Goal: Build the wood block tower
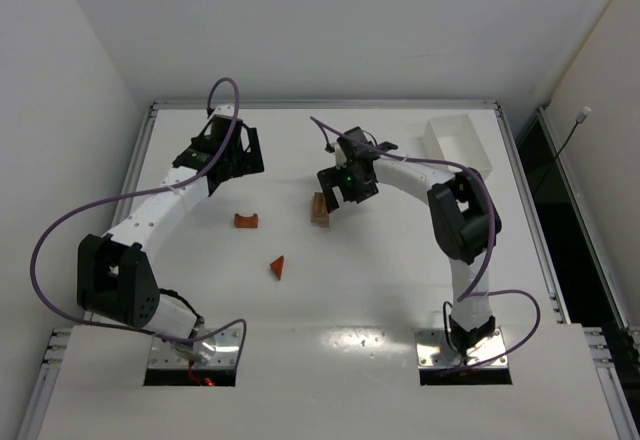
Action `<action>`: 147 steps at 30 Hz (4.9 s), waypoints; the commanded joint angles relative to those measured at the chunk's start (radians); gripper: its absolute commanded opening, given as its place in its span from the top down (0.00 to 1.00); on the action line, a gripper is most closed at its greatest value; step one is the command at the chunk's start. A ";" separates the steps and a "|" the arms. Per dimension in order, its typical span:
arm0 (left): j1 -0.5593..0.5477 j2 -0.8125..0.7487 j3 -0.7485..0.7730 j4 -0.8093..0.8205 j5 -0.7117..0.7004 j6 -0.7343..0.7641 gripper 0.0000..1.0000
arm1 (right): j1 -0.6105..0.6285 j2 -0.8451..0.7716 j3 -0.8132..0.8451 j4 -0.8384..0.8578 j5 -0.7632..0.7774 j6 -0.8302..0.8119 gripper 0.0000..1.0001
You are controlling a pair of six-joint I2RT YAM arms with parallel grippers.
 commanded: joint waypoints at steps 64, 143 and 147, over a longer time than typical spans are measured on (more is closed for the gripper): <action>0.030 0.250 -0.155 -0.032 0.253 -0.005 0.22 | -0.200 -0.481 -0.153 -0.059 0.279 -0.285 0.12; 0.323 0.399 0.133 -0.332 1.951 0.231 1.00 | -0.138 -0.665 -0.504 0.918 -0.698 -0.003 0.24; 0.323 0.359 0.143 -0.332 1.951 0.221 1.00 | -0.097 -0.617 -0.514 1.078 -0.713 0.109 0.24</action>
